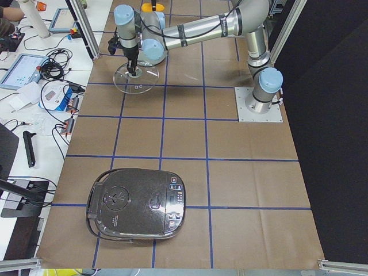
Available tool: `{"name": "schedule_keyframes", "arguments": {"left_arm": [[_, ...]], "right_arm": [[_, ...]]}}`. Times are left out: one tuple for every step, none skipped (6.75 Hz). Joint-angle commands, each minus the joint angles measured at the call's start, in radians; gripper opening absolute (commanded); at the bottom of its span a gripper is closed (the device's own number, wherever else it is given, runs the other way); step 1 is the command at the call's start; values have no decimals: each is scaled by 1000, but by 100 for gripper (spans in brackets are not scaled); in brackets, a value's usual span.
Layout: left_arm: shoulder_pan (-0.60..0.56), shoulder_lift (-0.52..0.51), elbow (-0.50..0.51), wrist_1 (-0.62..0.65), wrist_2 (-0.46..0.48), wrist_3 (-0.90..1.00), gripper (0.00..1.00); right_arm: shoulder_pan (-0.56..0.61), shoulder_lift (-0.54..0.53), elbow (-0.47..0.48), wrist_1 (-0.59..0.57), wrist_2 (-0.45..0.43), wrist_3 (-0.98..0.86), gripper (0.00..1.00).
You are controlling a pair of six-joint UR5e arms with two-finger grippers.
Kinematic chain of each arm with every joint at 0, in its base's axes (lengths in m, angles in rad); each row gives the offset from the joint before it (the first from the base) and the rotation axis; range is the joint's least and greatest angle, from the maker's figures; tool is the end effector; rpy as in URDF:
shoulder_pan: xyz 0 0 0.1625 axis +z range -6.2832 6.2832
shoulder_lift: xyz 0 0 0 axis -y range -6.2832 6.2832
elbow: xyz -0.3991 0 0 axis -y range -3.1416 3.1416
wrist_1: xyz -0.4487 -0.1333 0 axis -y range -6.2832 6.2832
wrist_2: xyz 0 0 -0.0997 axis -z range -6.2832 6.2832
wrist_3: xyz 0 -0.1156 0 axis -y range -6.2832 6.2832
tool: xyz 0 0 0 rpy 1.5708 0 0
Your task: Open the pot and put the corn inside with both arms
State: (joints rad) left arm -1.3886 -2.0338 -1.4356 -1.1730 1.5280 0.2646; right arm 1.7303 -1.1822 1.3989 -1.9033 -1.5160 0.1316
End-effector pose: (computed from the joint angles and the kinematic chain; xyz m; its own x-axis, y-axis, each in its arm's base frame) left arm -0.0072 -0.7239 0.2669 -0.9961 0.0847 0.0229 0.0826 0.9935 -0.0787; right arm 0.2493 -0.6707 0.3322 -0.9970 -0.0347 -0.0691 -0.0272 0.9938 -0.1074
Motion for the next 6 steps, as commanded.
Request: {"name": "schedule_keyframes", "arguments": {"left_arm": [[42, -37, -193, 295, -2, 84, 8], [40, -40, -194, 294, -5, 67, 8], [39, -46, -200, 294, -38, 32, 9], [39, -48, -200, 294, -40, 33, 48], [27, -49, -194, 288, -38, -11, 99], [5, -40, -192, 286, -38, -46, 100]], "right_arm": [[151, 163, -35, -202, -30, 155, 16], [166, 191, -32, -224, -56, 155, 16], [166, 210, -12, -226, -55, 140, 16], [166, 242, -6, -258, -55, 141, 17], [166, 257, -5, -287, -52, 141, 30], [166, 260, -3, -287, -58, 141, 75]]}}
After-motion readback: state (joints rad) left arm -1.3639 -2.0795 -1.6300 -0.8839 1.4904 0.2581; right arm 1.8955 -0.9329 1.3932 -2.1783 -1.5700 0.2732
